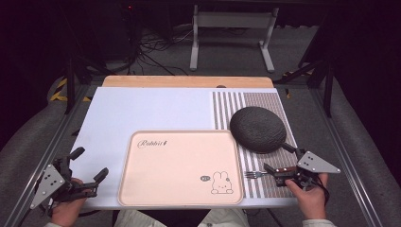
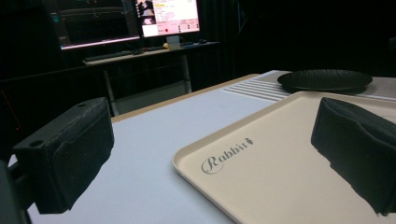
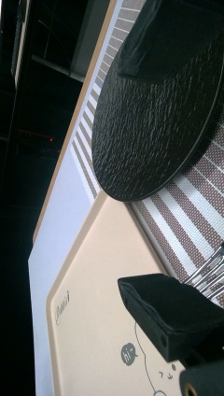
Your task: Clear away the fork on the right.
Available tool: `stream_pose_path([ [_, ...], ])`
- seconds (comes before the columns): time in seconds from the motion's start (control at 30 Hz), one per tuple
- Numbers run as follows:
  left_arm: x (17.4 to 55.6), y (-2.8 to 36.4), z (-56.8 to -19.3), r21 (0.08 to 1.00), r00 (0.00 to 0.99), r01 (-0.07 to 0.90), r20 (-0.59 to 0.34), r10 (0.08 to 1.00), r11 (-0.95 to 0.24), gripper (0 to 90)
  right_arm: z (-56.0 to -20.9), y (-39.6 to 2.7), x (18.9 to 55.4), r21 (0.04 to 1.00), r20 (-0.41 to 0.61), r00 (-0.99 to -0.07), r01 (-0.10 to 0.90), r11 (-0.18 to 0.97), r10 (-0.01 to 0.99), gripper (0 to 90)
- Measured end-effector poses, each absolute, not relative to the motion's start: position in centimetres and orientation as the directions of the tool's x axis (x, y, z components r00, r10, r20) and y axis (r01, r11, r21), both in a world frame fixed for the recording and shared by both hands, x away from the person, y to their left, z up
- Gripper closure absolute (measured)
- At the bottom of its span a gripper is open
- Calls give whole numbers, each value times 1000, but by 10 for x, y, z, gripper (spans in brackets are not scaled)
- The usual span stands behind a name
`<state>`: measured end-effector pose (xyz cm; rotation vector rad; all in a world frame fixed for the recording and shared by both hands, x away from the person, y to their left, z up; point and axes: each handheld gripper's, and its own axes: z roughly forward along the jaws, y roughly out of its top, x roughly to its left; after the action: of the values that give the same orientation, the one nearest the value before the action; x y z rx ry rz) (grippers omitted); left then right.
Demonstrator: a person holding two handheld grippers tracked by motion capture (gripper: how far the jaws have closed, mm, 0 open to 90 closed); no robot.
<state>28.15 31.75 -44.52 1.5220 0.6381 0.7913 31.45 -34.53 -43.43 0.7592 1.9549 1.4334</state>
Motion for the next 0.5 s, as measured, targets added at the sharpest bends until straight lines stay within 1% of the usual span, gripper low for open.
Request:
stream_pose_path([
  [0.5, 282, 317, -445, 993, 613, -49, 113, 782, -105, 0, -433, -347, 314, 964, -115, -665, 103, 243, 738, 27],
])
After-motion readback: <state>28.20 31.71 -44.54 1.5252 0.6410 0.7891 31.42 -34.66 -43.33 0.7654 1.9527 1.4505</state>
